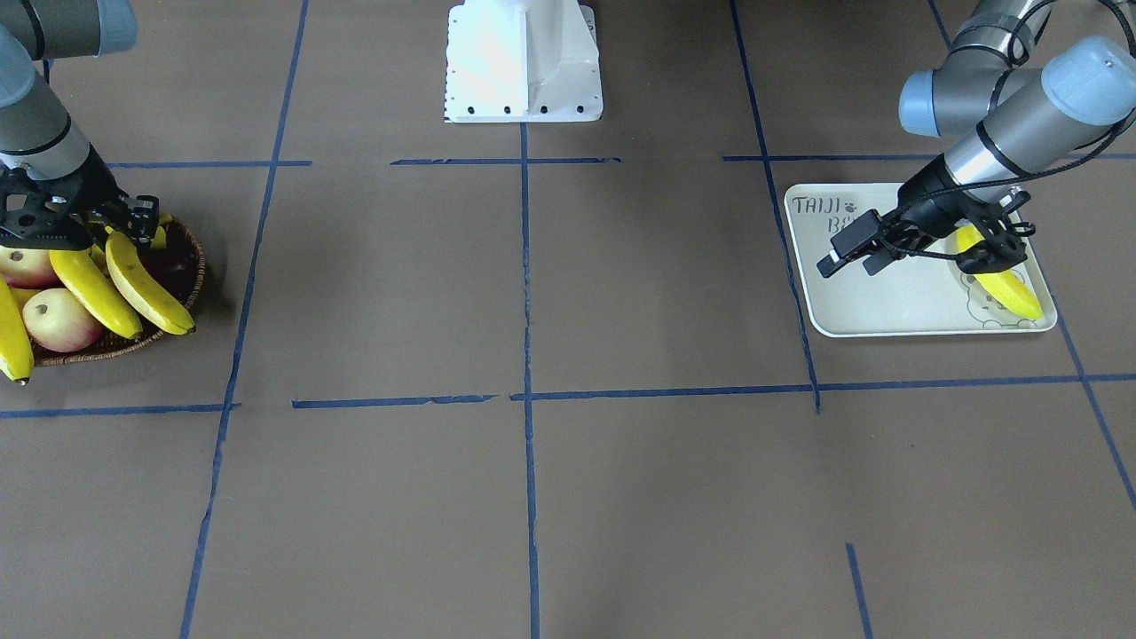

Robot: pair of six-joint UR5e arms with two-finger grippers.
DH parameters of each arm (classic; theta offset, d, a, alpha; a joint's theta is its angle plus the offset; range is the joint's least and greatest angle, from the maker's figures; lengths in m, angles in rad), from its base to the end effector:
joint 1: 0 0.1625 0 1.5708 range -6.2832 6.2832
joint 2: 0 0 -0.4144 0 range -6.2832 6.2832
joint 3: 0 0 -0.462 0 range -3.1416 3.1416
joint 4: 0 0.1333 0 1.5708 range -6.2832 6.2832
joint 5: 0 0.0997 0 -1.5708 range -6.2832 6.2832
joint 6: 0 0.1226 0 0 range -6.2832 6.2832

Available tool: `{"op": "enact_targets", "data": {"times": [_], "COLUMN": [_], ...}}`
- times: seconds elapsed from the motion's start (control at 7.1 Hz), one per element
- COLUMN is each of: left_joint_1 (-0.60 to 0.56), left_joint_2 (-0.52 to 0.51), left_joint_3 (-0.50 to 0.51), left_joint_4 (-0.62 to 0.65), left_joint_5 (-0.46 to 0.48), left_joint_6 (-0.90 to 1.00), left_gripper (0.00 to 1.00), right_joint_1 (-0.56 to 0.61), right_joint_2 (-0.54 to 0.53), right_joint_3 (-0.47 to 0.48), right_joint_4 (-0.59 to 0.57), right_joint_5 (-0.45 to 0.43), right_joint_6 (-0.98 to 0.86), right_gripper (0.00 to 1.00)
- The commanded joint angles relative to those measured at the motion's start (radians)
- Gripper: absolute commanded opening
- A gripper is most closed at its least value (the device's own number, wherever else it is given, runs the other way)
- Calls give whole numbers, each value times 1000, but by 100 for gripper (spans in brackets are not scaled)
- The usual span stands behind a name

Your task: Transfer all bananas from basket to plate

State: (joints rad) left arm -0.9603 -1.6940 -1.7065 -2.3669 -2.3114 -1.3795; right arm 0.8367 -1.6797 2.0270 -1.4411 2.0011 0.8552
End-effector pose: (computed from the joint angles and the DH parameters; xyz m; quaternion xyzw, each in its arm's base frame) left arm 0.3171 -0.5414 0.4134 -0.0068 0.5639 -0.1333 0.8150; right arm -0.2935 -0.4479 0.4704 0.0136 -0.3100 0.0071 0.9506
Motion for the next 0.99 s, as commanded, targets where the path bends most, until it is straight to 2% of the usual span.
{"op": "enact_targets", "data": {"times": [0.0, 0.14, 0.42, 0.56, 0.7, 0.85], "left_joint_1": [8, 9, 32, 40, 52, 72], "left_joint_2": [-4, -13, -99, -137, -176, -208], "left_joint_3": [1, 1, 1, -2, -2, -18], "left_joint_4": [0, 0, 3, 5, 5, 6], "left_joint_5": [0, 0, 6, 23, 27, 50], "left_joint_6": [-1, -13, -131, -201, -289, -381], "left_gripper": [100, 100, 100, 100, 100, 100], "right_joint_1": [16, 13, -5, -71, -132, -198], "right_joint_2": [3, 33, 234, 358, 493, 611], "right_joint_3": [135, 169, 154, 138, 121, 117], "right_joint_4": [-128, -131, -177, -218, -328, -475], "right_joint_5": [1, 4, 77, 67, 15, -101], "right_joint_6": [-10, -7, 81, 216, 338, 382], "right_gripper": [1, 0, 0, 0, 0, 0]}}
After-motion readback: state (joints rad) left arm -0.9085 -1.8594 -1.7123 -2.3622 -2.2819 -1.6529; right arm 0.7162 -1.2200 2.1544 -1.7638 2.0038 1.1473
